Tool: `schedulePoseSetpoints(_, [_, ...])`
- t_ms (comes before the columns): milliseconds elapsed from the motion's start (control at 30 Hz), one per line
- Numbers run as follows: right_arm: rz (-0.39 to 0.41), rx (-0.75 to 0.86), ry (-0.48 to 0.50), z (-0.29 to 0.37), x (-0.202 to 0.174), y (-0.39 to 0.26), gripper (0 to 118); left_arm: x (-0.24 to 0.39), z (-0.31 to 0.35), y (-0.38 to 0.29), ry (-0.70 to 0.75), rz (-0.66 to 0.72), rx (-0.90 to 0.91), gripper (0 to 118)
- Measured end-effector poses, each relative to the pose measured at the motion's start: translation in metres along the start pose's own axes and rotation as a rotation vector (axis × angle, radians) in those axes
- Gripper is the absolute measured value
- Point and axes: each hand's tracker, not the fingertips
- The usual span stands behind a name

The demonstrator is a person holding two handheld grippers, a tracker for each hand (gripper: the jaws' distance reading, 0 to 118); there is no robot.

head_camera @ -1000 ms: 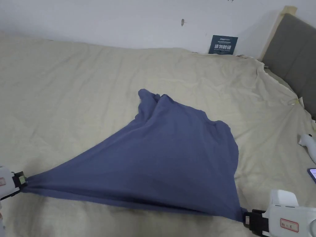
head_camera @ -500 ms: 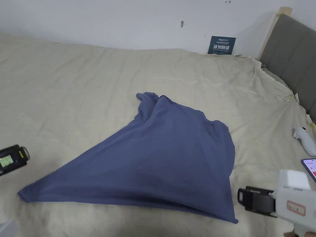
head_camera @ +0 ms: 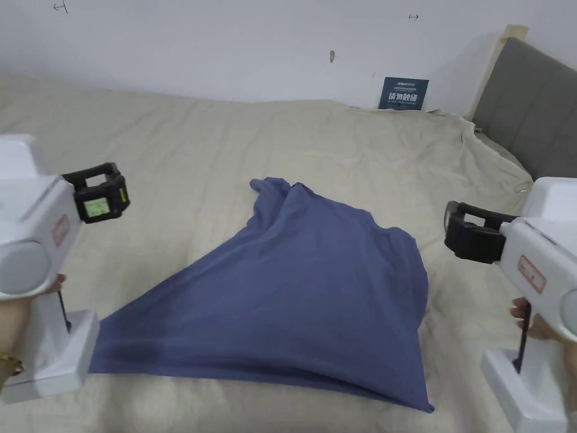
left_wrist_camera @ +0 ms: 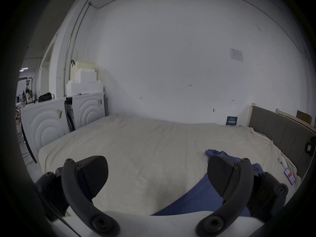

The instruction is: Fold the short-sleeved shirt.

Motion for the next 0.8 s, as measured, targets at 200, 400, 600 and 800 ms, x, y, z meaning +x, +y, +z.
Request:
schedulePoseSetpoints(200, [-0.028,0.027,0.038,0.008,-0.02,-0.028,97,0.033,0.011,-0.04,-0.081,-0.138,0.02,76])
schedulePoseSetpoints(400, [-0.032,0.038,0.059,0.011,-0.027,-0.043,13,0.05,0.022,-0.056,-0.126,-0.146,0.017,4])
schedulePoseSetpoints(600, [-0.034,0.013,0.093,0.009,-0.026,-0.048,0,0.052,0.024,-0.059,-0.149,-0.153,-0.01,0])
schedulePoseSetpoints(800, [-0.017,-0.005,0.099,0.003,-0.026,-0.047,0,0.052,0.025,-0.059,-0.167,-0.131,-0.024,0])
